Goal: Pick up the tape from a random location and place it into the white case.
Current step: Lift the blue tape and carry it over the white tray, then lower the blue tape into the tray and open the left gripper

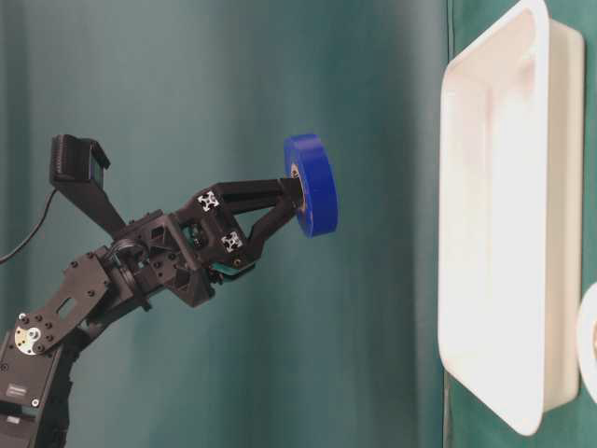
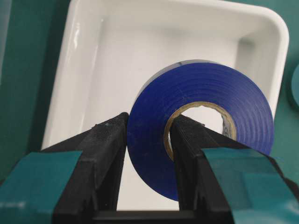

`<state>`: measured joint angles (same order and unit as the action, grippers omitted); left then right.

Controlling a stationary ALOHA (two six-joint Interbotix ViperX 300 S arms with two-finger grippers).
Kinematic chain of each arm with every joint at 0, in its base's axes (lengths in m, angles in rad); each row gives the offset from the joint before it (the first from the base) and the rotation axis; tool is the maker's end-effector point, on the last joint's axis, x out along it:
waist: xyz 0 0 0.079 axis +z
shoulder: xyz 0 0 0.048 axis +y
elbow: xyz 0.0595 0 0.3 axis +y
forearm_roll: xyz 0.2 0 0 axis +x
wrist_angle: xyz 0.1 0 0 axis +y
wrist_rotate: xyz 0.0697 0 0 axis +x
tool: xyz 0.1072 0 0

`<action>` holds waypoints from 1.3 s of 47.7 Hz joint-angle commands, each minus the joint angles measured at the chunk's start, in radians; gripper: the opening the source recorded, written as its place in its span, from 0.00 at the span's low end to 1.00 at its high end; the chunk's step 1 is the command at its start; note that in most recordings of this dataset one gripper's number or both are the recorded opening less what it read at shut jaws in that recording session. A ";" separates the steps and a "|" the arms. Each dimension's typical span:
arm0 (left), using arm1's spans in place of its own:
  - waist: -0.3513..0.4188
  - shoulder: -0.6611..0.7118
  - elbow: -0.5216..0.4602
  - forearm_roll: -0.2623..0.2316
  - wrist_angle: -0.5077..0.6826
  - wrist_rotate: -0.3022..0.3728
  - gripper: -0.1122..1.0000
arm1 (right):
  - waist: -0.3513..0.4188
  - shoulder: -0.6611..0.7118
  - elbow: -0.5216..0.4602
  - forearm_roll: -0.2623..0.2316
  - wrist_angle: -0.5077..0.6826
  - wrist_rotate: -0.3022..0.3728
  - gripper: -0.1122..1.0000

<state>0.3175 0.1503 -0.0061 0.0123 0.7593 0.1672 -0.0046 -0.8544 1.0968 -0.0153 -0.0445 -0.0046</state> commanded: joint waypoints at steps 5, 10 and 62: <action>0.000 -0.025 -0.015 0.000 -0.003 -0.002 0.32 | -0.002 0.003 -0.025 -0.002 -0.005 -0.003 0.92; 0.000 -0.025 -0.011 -0.002 -0.003 -0.002 0.32 | -0.002 0.005 -0.025 -0.002 -0.003 -0.003 0.92; 0.060 0.175 0.186 0.000 -0.265 0.005 0.32 | -0.006 0.025 -0.021 -0.002 -0.008 -0.003 0.92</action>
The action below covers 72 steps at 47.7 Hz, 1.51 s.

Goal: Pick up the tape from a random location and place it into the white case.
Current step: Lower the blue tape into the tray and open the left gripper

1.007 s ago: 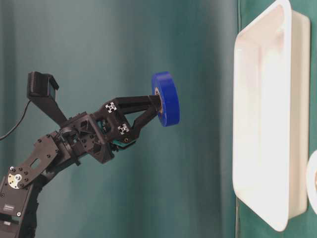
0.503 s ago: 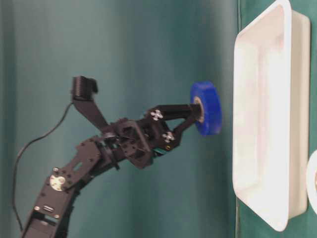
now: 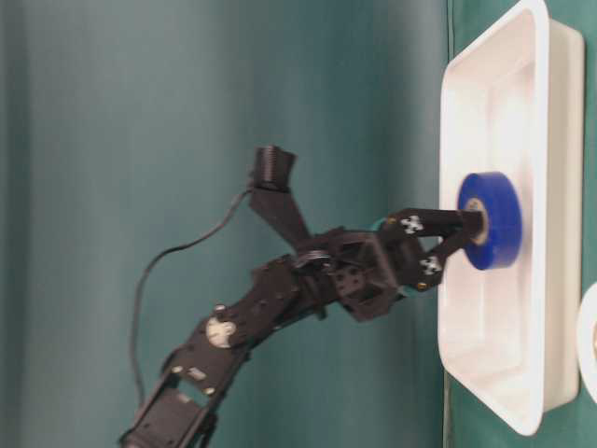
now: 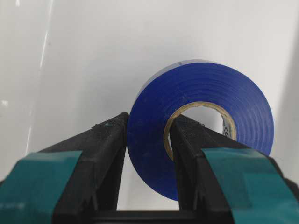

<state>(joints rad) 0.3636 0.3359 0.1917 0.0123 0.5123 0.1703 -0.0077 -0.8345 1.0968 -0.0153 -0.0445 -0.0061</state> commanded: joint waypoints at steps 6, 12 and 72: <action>0.020 -0.002 -0.012 0.000 -0.031 0.000 0.32 | -0.003 0.006 -0.020 -0.002 -0.009 -0.002 0.92; 0.020 0.002 -0.012 0.000 -0.046 0.000 0.32 | -0.006 0.005 -0.021 -0.002 -0.009 -0.003 0.92; 0.018 -0.054 -0.015 -0.003 -0.005 -0.002 0.96 | -0.006 0.008 -0.025 -0.006 -0.008 -0.002 0.92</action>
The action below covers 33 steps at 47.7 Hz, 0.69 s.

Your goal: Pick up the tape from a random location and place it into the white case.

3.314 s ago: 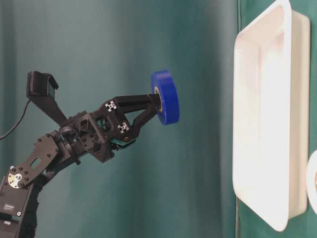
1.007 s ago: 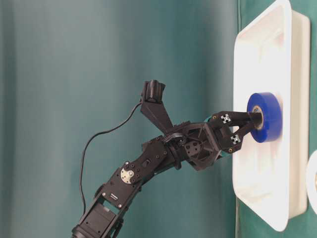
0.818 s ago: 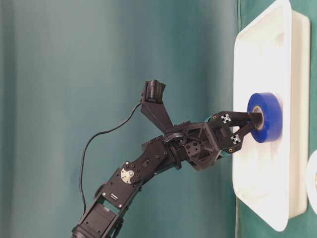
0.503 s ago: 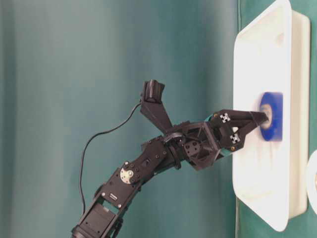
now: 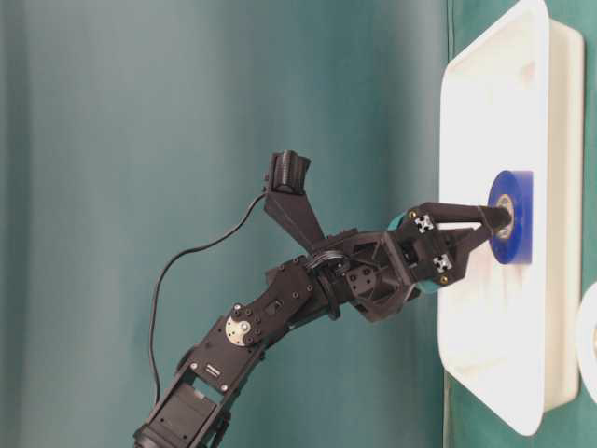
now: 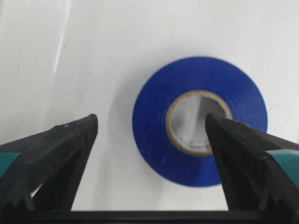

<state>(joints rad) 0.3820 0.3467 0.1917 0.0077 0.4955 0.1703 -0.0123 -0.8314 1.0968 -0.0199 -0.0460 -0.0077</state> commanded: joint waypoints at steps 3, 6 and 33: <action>-0.002 -0.097 -0.021 0.002 0.023 -0.002 0.96 | -0.003 0.005 -0.025 -0.002 -0.006 0.000 0.92; -0.003 -0.137 -0.023 0.003 0.032 -0.002 0.96 | -0.002 0.005 -0.026 -0.002 -0.006 0.000 0.92; -0.021 -0.374 -0.009 0.006 0.114 0.002 0.96 | -0.002 0.005 -0.037 -0.002 -0.002 0.000 0.92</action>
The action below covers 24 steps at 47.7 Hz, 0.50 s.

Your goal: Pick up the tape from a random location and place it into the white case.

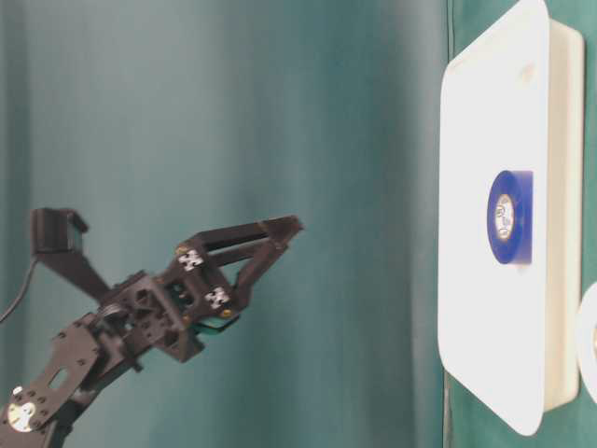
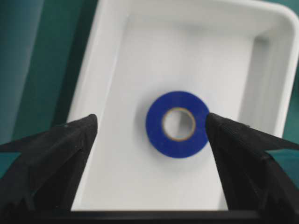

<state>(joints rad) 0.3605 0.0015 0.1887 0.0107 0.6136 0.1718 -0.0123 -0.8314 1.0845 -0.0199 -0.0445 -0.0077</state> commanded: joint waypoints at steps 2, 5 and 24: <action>0.000 -0.031 -0.003 0.003 -0.005 0.000 0.96 | -0.002 0.005 -0.025 -0.002 -0.003 0.000 0.92; -0.003 -0.035 0.002 0.003 -0.005 -0.002 0.96 | -0.002 0.005 -0.025 -0.002 -0.003 0.002 0.92; -0.201 -0.060 0.057 0.002 -0.026 -0.003 0.96 | -0.002 0.005 -0.031 -0.002 -0.002 0.002 0.92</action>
<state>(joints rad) 0.1979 -0.0230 0.2470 0.0107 0.6044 0.1718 -0.0123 -0.8314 1.0815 -0.0199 -0.0430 -0.0077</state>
